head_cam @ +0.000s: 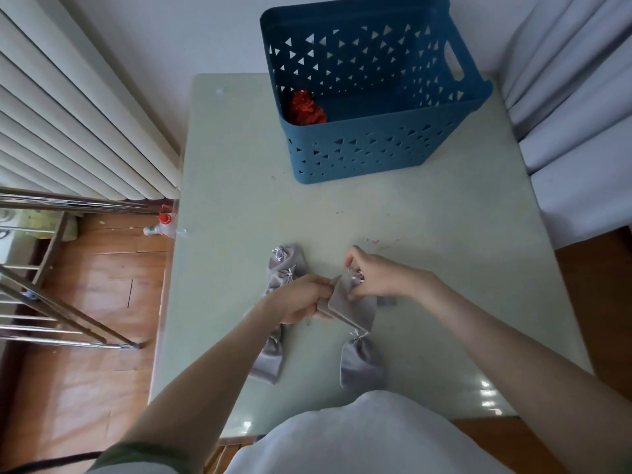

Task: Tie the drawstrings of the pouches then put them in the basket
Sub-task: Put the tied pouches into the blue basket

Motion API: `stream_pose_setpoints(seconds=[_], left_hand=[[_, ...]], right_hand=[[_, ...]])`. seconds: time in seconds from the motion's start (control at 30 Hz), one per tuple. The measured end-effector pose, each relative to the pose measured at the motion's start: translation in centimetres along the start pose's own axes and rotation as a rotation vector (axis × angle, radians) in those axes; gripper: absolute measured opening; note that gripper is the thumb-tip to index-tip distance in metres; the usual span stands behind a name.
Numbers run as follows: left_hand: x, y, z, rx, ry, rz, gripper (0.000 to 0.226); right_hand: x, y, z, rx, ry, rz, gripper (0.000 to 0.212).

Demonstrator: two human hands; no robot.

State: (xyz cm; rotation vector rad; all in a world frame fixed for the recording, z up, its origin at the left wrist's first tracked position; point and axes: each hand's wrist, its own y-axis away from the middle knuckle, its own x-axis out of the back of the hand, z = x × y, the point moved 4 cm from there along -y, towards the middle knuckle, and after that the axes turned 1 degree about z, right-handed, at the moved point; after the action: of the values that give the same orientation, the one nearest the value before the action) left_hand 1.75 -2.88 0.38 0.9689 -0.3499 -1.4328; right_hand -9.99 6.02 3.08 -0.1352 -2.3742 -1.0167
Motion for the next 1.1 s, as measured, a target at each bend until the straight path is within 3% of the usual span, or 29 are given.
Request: stream_pose_setpoints(seconds=[0.13, 0.23, 0.33, 0.37, 0.47, 0.6, 0.63, 0.7, 0.83, 0.9, 1.0, 1.1], left_hand=[[-0.8, -0.6, -0.2, -0.005, 0.243, -0.037, 0.043], [-0.7, -1.1, -0.7, -0.105, 0.114, 0.034, 0.020], [0.4, -1.7, -1.2, -0.122, 0.087, 0.174, 0.014], [0.9, -1.8, -1.4, -0.111, 0.091, 0.234, 0.015], [2.0, -1.6, -2.0, -0.061, 0.106, 0.361, 0.016], [2.3, -1.4, -2.6, -0.065, 0.142, 0.374, 0.016], [2.2, -1.2, -2.6, -0.070, 0.167, 0.370, 0.019], [1.9, -1.0, -2.7, -0.067, 0.215, 0.392, 0.030], [1.8, -1.0, -2.3, -0.061, 0.183, 0.576, 0.032], [1.5, -1.1, -2.2, -0.049, 0.187, 0.655, 0.028], [-0.4, -1.6, -2.9, 0.010, 0.261, 0.509, 0.031], [-2.6, -1.4, -3.0, -0.025, 0.300, 0.260, 0.027]], right_hand=[[-1.0, -0.5, 1.0, -0.008, -0.141, 0.067, 0.069], [-1.1, -0.4, 1.8, 0.002, -0.277, 0.056, 0.071], [-0.3, -0.1, 3.7, -0.043, -0.567, 0.166, 0.048], [-0.2, -0.2, 4.9, -0.095, -0.462, 0.239, 0.045], [-1.2, -0.2, 7.4, -0.244, 0.217, 0.268, 0.056], [-2.6, -0.1, 7.9, -0.214, 0.288, 0.363, 0.018], [-2.6, 0.1, 8.0, -0.196, 0.220, 0.375, 0.010], [-2.9, 0.6, 8.4, -0.172, -0.084, 0.348, 0.025], [-2.3, 3.5, 6.6, -0.057, -1.131, 0.362, 0.025], [-2.0, 4.3, 4.8, 0.055, -1.423, 0.328, 0.030], [-3.6, 4.6, 2.7, 0.138, -1.449, 0.283, 0.052], [-6.3, 4.4, 2.5, -0.076, -1.138, 0.396, 0.052]])
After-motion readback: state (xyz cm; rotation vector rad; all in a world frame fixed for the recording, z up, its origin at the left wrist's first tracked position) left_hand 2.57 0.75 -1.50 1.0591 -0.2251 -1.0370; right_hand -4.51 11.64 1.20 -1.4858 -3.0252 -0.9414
